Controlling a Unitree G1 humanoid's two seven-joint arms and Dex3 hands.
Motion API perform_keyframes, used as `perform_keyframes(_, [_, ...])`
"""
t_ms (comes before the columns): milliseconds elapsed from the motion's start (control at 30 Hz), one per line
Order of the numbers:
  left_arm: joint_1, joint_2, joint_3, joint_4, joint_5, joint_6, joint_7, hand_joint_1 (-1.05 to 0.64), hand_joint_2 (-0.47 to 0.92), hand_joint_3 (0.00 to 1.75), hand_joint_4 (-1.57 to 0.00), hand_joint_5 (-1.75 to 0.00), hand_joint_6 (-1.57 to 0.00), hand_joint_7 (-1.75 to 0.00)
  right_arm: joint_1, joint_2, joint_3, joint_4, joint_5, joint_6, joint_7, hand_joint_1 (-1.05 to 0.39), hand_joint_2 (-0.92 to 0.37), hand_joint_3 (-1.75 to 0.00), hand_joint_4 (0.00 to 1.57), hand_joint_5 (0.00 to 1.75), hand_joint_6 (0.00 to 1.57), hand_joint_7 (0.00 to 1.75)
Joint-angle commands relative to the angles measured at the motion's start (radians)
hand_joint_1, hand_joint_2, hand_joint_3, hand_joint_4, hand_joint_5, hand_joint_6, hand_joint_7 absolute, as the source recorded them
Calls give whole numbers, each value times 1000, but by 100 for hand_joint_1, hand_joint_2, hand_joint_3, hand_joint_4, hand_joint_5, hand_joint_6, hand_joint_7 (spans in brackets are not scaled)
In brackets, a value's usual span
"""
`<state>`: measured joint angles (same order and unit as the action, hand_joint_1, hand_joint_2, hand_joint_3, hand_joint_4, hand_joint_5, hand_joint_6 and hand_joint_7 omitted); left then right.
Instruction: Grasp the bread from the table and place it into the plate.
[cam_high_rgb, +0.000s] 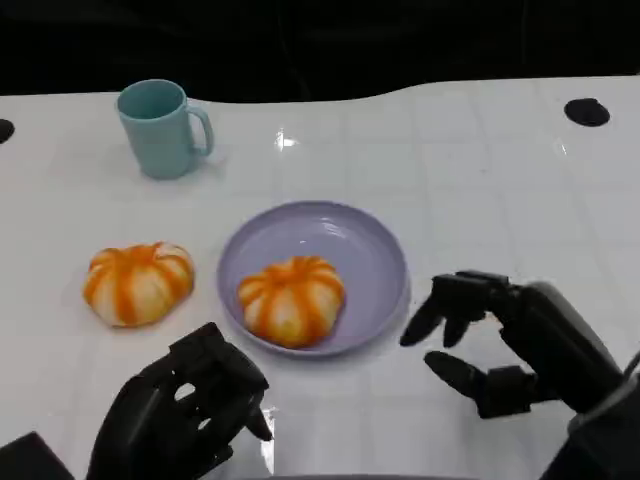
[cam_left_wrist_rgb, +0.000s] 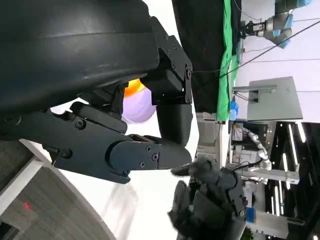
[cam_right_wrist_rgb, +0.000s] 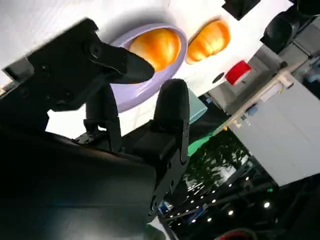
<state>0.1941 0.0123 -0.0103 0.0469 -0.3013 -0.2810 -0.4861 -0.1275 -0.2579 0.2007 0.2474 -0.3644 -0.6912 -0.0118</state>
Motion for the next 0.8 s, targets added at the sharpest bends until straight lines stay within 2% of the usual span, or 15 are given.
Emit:
perform_keyframes(33, [0,12,8,-5,-5,10,7,-54,92,36,-59,-175,-54,-149,50,-14,-33,-52,12,2,-7,-10,-27,-139,71,175,59,153])
perform_keyframes(167, [-3,11,9,3,-1,-1,6,-54,92,36,-59,-175,-54,-148,86,-32,-47,-72,12,-10,-3,-8,-28,-138,72,175,57,155])
perform_keyframes(533, [0,17,15,-4,-5,9,5,-55,92,34,-60,-175,-55,-147,198,-36,-73,-192,9,83,35,-8,-28,-135,72,175,55,157])
perform_keyframes(600, [1,18,16,-5,-4,10,6,-56,92,34,-60,-175,-56,-147,212,-31,-73,-204,0,96,27,-7,-28,-134,71,175,55,156])
perform_keyframes(800, [-3,19,21,7,-6,5,3,-55,92,35,-60,-175,-55,-146,214,-19,-75,-164,-75,56,-65,-6,-27,-132,73,175,57,155])
